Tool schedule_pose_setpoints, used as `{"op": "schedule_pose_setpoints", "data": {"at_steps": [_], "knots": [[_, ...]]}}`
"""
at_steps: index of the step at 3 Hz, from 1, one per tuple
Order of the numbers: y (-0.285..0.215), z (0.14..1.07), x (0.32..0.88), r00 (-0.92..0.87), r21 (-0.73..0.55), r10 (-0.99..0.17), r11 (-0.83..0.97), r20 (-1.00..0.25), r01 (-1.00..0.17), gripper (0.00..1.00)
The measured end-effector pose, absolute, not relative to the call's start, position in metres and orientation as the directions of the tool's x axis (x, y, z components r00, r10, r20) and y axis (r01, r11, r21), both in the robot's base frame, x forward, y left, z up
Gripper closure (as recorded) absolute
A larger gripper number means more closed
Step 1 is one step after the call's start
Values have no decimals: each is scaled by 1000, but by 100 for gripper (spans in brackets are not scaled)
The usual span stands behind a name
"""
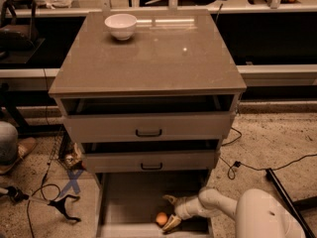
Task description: Pick orange from bottom drawer and place on counter
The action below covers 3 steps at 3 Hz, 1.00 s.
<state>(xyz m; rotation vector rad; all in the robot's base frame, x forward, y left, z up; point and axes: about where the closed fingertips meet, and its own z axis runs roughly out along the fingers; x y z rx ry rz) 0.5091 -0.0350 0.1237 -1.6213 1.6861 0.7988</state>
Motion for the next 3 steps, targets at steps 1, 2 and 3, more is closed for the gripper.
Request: {"op": "schedule_pose_setpoints", "data": {"at_steps": [1,2,3], "knots": [[-33,120,508,-24,-5,-599,47,-800,-999,49],[-31,120,508,-28,-1,-600,48,-800,-999,72],[-31,124,508,-36,7,-589,52,-808,-999,95]]}}
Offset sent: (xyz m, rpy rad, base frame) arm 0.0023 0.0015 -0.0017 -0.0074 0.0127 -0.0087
